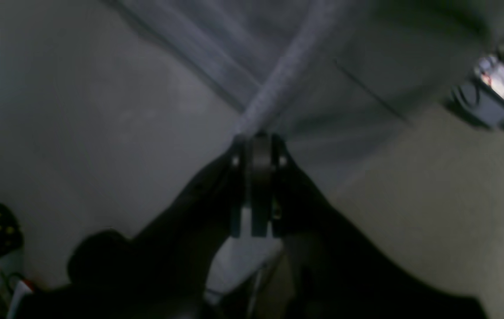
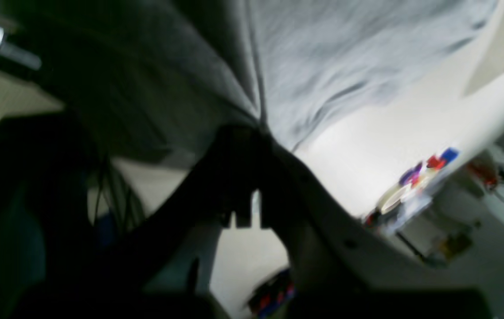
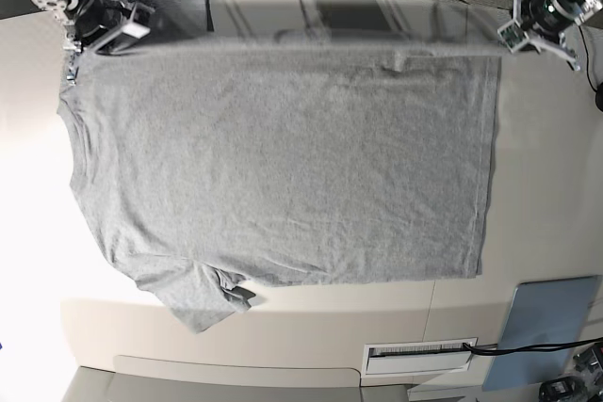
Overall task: Fold the T-shirt properly
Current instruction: 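Lift both hem corners and carry them across the shirt toward the collar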
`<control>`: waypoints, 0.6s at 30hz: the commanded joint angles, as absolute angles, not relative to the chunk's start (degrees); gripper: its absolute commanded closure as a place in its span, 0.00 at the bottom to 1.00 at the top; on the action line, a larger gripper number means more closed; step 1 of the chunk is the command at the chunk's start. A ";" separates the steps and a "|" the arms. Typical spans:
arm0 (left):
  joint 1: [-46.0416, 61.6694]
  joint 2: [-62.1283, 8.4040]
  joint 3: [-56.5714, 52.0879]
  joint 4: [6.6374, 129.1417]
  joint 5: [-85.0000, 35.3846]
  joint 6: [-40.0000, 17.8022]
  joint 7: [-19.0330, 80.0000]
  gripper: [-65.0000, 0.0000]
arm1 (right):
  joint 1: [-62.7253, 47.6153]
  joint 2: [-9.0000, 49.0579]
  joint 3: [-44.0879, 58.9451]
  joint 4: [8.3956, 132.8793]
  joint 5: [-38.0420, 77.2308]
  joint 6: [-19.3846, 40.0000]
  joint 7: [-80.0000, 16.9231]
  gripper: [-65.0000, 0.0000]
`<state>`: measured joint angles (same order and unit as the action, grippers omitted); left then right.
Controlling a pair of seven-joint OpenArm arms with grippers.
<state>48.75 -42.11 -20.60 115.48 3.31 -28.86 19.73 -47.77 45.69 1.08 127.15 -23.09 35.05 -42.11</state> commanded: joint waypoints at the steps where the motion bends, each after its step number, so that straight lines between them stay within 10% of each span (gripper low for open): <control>1: 48.03 -42.61 -21.23 116.09 3.14 -28.08 19.51 1.00 | -46.63 46.50 1.56 126.61 -24.03 34.30 -41.71 1.00; 18: 36.01 -37.76 -21.12 110.50 -1.83 -28.53 17.91 1.00 | -31.18 46.50 1.43 121.62 -20.56 34.24 -35.24 1.00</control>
